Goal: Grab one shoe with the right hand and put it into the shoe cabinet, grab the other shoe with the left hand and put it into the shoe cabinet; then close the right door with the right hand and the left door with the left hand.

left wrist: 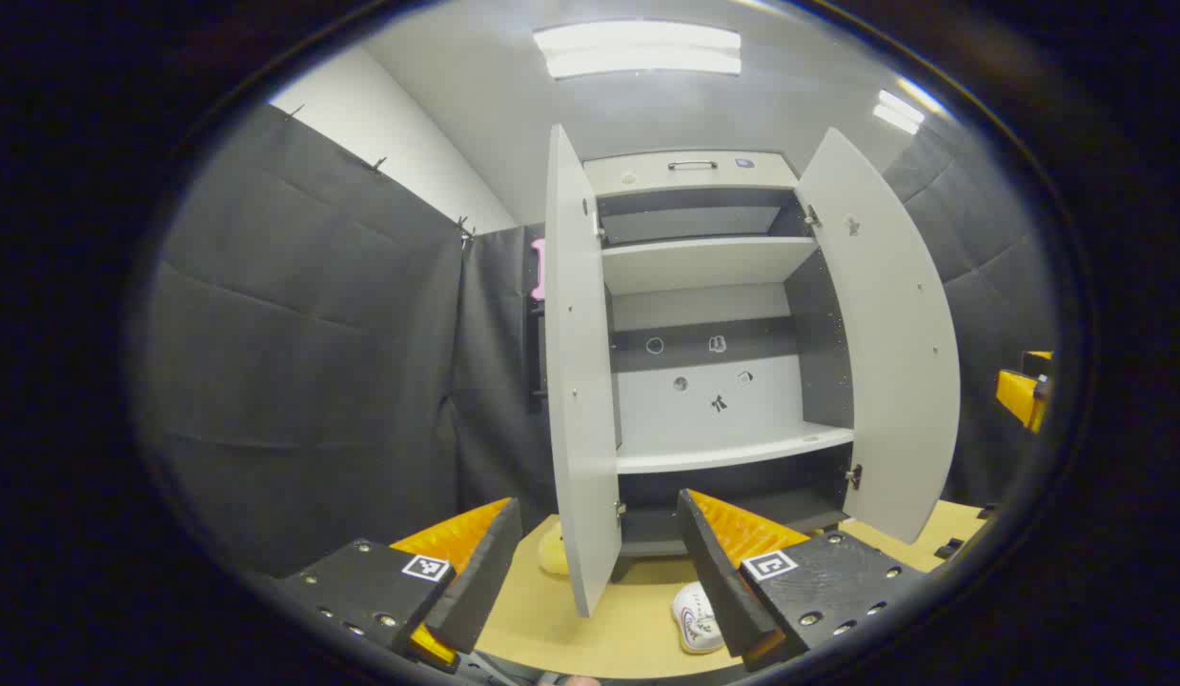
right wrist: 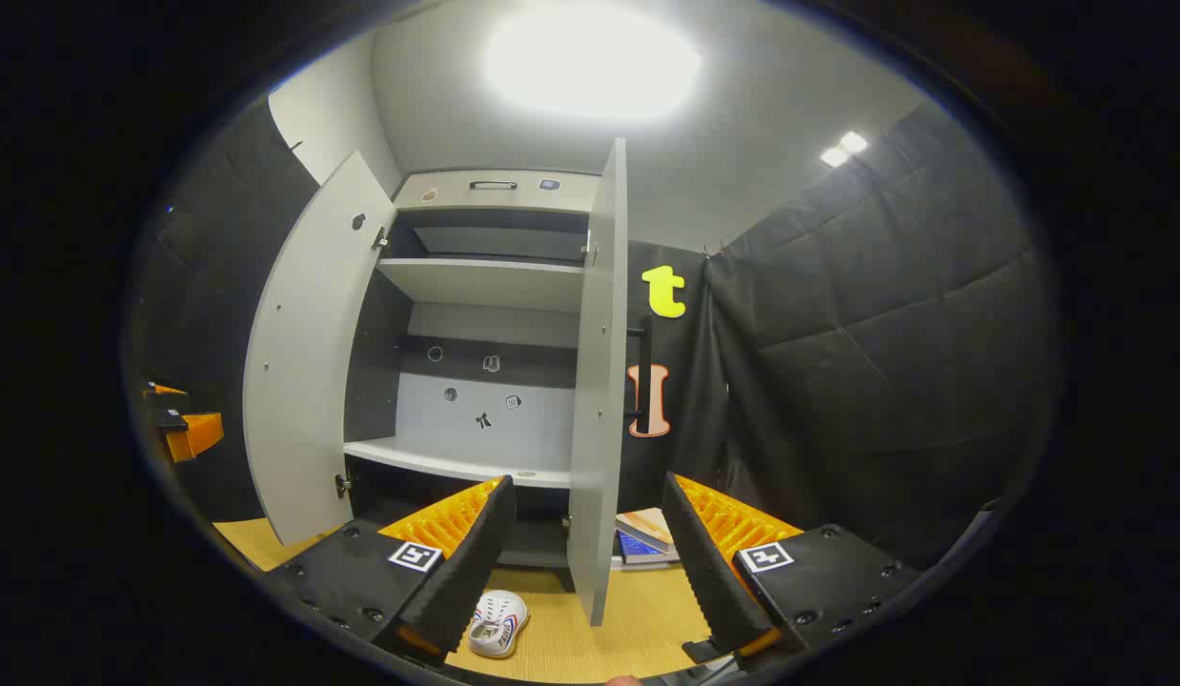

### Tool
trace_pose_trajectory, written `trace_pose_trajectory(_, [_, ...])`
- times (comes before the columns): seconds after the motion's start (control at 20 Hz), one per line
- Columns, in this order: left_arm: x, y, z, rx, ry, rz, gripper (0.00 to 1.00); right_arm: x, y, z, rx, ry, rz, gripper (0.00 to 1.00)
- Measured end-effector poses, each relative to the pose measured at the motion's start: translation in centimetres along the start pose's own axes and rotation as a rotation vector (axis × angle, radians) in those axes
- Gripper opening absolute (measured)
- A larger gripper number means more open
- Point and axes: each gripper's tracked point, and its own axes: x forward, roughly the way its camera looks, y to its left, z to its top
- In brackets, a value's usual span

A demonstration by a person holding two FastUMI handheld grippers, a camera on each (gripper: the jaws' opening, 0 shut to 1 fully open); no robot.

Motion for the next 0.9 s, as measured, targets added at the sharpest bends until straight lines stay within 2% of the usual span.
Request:
trace_pose_trajectory(0.1, [-0.5, 0.2, 0.5, -0.001, -0.009, -0.001, 1.00, 0.3, -0.5, 0.0, 0.001, 0.004, -0.006, 0.97])
trace_pose_trajectory(0.15, [-0.6, 0.2, 0.8, 0.002, -0.012, -0.001, 0.94, 0.3, -0.4, -0.1, 0.001, 0.006, -0.007, 0.96])
trace_pose_trajectory(0.9, [-1.1, -0.2, 1.1, 0.037, -0.015, -0.013, 0.94, -0.1, -0.7, -0.1, 0.008, 0.011, -0.024, 0.97])
